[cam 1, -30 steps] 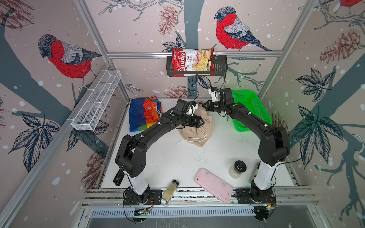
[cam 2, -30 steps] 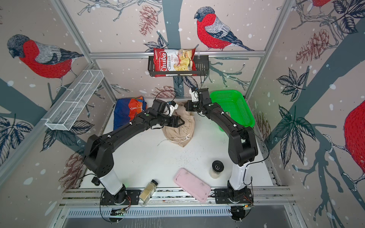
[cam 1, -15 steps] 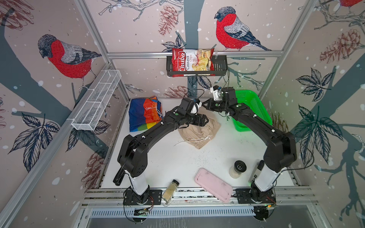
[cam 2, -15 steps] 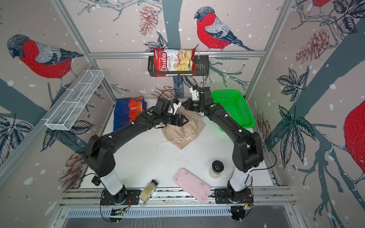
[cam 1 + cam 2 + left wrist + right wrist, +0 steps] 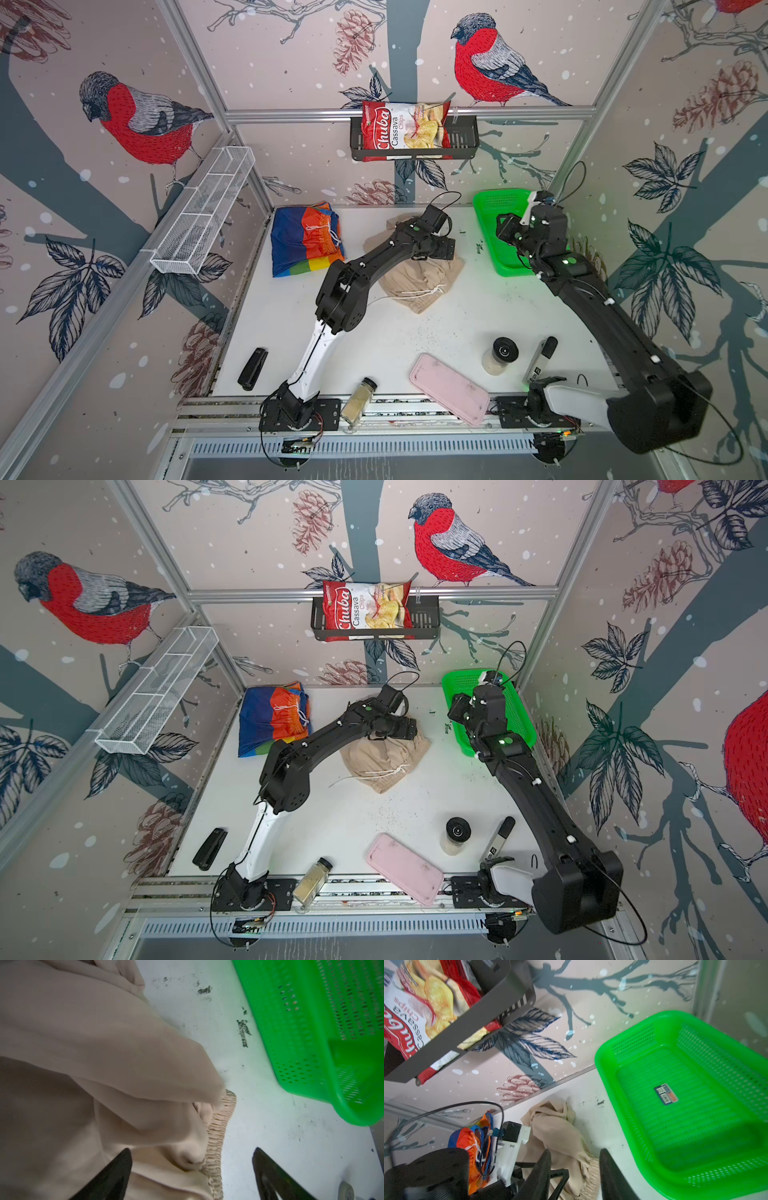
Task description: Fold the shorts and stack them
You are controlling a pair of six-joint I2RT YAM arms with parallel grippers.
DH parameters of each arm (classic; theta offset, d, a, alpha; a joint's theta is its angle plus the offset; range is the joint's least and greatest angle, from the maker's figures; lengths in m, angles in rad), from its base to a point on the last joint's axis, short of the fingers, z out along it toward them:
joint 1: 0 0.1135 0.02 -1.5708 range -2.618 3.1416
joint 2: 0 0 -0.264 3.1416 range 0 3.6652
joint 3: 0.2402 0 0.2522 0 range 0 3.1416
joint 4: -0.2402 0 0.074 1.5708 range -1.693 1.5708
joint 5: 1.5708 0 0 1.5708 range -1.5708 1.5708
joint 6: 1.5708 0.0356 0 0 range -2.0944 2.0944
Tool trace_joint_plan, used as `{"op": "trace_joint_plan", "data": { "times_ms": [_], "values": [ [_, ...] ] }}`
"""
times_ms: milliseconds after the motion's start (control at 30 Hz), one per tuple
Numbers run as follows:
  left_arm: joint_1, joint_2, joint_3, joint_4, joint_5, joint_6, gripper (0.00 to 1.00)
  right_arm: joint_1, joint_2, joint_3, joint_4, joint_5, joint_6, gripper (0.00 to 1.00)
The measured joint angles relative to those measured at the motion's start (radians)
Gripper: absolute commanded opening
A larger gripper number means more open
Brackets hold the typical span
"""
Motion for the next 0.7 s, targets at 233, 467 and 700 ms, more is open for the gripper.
{"op": "trace_joint_plan", "data": {
  "times_ms": [233,467,700],
  "values": [
    [0.001,0.154,0.174,-0.047,-0.03,-0.052,0.82,-0.016,-0.065,-0.057,0.026,0.061,-0.022,0.46],
    [0.0,0.195,0.195,-0.027,-0.03,-0.093,0.11,-0.028,-0.055,-0.082,0.029,0.055,-0.027,0.47],
    [0.002,0.204,0.293,-0.084,0.04,0.047,0.0,-0.04,-0.048,-0.095,0.032,0.032,-0.029,0.47]
  ]
}}
